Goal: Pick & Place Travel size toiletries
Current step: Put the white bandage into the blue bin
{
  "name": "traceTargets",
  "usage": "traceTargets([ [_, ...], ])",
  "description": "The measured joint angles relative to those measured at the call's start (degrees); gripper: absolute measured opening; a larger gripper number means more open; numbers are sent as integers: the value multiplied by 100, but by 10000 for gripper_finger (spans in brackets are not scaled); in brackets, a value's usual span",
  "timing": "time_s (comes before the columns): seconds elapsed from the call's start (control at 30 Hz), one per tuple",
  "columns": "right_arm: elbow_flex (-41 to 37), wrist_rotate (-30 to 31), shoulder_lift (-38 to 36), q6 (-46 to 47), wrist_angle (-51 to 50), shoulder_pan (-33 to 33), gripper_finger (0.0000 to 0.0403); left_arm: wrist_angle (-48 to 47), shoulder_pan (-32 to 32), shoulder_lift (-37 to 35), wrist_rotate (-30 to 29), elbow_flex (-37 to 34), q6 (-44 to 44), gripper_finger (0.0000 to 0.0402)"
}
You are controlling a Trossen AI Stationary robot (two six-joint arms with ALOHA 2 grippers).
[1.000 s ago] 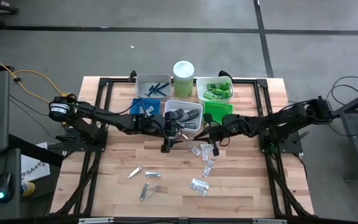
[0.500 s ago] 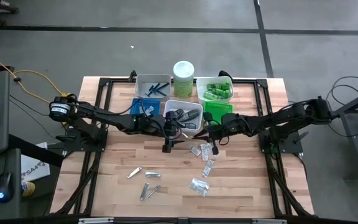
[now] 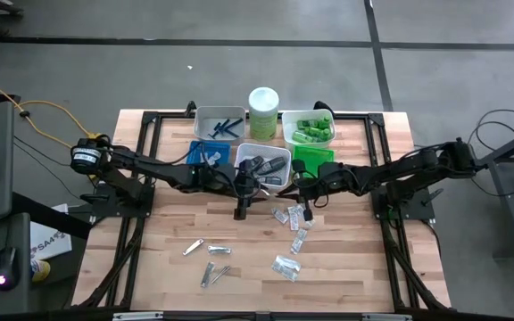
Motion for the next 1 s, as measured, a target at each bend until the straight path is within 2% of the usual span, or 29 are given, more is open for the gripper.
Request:
traceTargets([
  [0.37,0,155,0,-4,-1,2,3,-59,0,1,15,0,-150,12],
  [0.67,0,283,0,56,-5,7,6,-166,2,0,-31,4,-119,4],
  [0.73,0,238,-3,315,-1,7,18,-295,1,0,-166,4,-109,3],
  [0.83,-2,309,-103,646,-116,2,57,-540,2,0,-483,4,-107,2],
  [1.0,0,943,-402,685,-597,7,140,-1017,2,-96,-1156,7,-106,2],
])
